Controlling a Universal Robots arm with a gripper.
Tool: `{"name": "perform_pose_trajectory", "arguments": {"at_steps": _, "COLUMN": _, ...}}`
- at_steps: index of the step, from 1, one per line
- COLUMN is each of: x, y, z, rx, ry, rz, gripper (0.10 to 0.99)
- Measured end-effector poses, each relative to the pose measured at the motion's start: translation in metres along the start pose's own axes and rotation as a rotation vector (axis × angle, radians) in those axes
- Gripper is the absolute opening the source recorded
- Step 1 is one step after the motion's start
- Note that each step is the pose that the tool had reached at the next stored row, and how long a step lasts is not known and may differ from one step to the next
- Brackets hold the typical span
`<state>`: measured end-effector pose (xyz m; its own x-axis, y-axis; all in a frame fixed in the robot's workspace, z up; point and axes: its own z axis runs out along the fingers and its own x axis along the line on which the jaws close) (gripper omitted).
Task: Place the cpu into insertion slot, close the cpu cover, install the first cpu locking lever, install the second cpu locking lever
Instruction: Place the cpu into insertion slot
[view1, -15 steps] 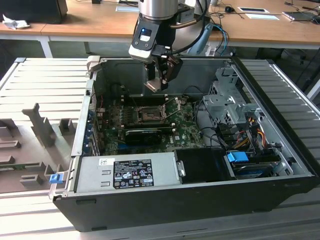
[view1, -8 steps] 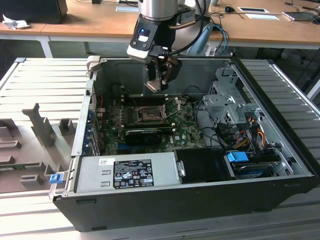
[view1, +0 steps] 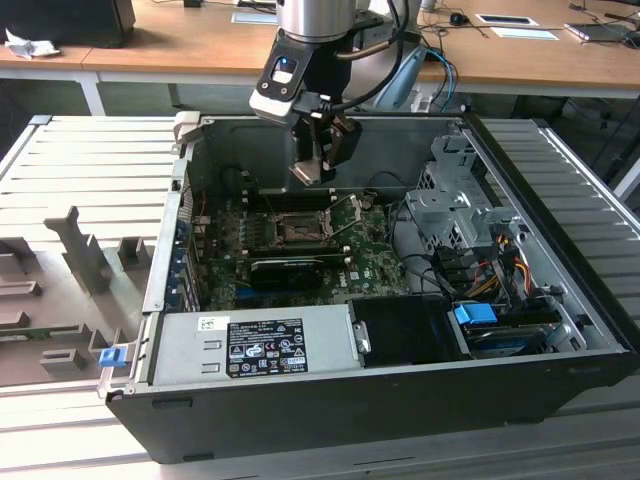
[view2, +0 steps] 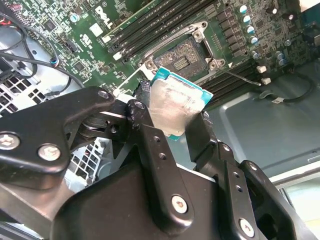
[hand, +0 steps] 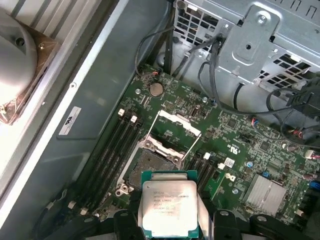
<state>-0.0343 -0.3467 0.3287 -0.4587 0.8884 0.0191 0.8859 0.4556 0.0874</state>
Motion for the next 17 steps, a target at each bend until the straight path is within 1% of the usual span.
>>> {"name": "perform_pose_trajectory", "arguments": {"at_steps": 6, "x": 0.0000, "y": -0.0001, "z": 0.0006, "rx": 0.000, "ry": -0.0020, "rz": 0.023, "gripper": 0.525}}
{"name": "perform_pose_trajectory", "arguments": {"at_steps": 17, "x": 0.0000, "y": -0.0002, "z": 0.0023, "rx": -0.001, "ry": -0.0041, "rz": 0.047, "gripper": 0.525}}
